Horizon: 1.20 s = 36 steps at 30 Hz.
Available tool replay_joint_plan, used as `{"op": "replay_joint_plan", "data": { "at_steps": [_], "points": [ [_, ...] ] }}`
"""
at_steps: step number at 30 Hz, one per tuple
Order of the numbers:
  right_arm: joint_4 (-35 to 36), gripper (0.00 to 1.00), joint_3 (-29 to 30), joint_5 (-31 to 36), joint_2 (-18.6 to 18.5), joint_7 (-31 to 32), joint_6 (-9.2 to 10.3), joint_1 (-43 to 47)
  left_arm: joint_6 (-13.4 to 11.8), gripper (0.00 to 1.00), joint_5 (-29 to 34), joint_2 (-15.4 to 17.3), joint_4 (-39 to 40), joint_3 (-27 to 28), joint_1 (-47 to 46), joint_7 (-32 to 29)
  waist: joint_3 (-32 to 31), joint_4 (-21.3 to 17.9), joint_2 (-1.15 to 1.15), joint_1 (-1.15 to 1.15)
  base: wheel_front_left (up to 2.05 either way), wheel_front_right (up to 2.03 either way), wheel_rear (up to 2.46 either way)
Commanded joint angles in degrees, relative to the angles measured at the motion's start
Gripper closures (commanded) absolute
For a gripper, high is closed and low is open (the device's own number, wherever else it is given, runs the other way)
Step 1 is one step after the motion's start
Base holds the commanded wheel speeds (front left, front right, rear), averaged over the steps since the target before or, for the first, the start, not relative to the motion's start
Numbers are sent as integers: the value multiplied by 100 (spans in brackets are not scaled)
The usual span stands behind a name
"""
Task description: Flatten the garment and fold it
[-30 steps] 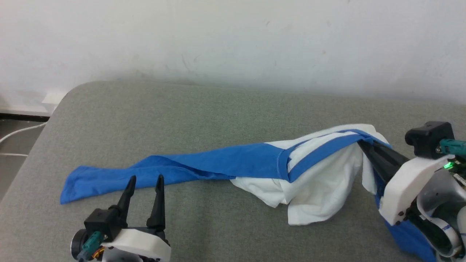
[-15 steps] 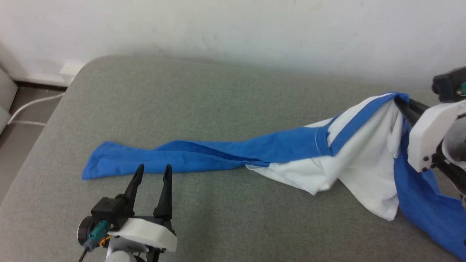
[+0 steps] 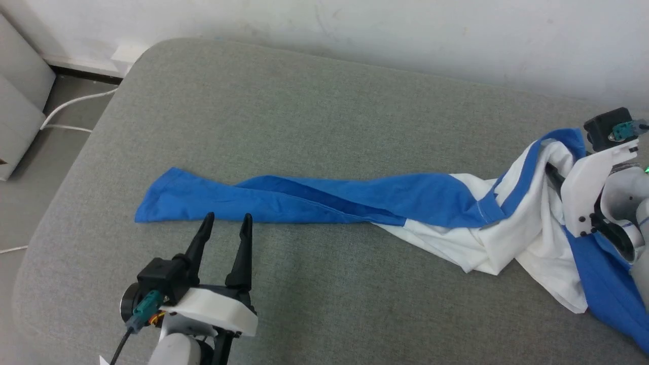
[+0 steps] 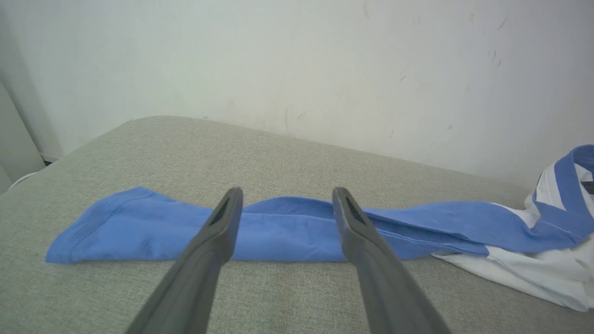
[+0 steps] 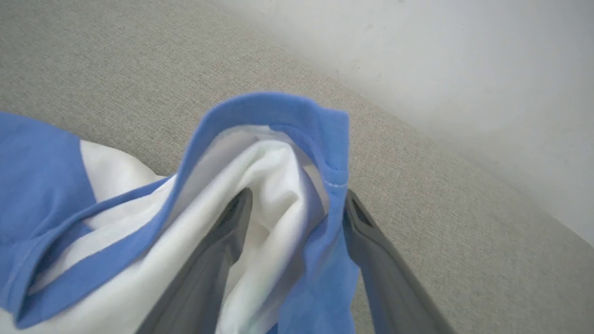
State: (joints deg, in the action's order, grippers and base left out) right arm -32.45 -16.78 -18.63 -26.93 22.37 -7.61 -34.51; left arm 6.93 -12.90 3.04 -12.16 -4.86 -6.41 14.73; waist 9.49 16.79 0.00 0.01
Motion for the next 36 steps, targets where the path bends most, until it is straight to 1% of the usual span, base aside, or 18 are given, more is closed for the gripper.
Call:
{"op": "replay_joint_plan", "data": {
  "at_steps": [1,4,8,13,17,19,23,27,32,36],
  "points": [
    [-57,0,-23,-6,44,-100,12,-101,-30,0,-18,-15,-7,0,-71,27,-22,-30,0,-1,0,0,0],
    [-163,0,-104,-77,117,-466,12,-134,-24,0,23,-15,-7,6,-38,27,-134,-170,0,-1,0,0,0],
    [18,0,-73,-133,178,-1039,12,-40,-6,0,67,-15,28,13,-2,27,-298,-454,0,-1,0,0,0],
    [637,0,271,-119,387,-1747,12,450,21,0,73,-16,66,-111,-20,27,-455,-919,0,-1,0,0,0],
    [1369,0,645,-12,676,-2174,12,1133,42,0,27,41,-52,-452,-155,-39,-493,-1309,0,-1,0,0,0],
    [1730,0,927,82,873,-2329,12,1531,49,0,-17,104,-112,-724,-293,-267,-484,-1485,0,-1,0,0,0],
    [2410,0,1477,355,1376,-2534,12,2278,53,0,-209,304,-137,-1404,-659,-1025,-393,-1829,0,-1,0,0,0],
    [2855,0,1850,530,1863,-2516,12,2850,54,0,-415,397,-194,-1900,-1109,-1819,-242,-2098,0,-1,0,0,0],
    [3064,0,2021,780,2119,-2465,12,3151,55,0,-458,446,-464,-2351,-1651,-2435,6,-2389,0,-1,0,0,0],
    [3113,0,2132,823,2241,-2442,12,3207,55,0,-436,449,-753,-2530,-1997,-2583,165,-2548,0,-1,0,0,0]
  ]
}}
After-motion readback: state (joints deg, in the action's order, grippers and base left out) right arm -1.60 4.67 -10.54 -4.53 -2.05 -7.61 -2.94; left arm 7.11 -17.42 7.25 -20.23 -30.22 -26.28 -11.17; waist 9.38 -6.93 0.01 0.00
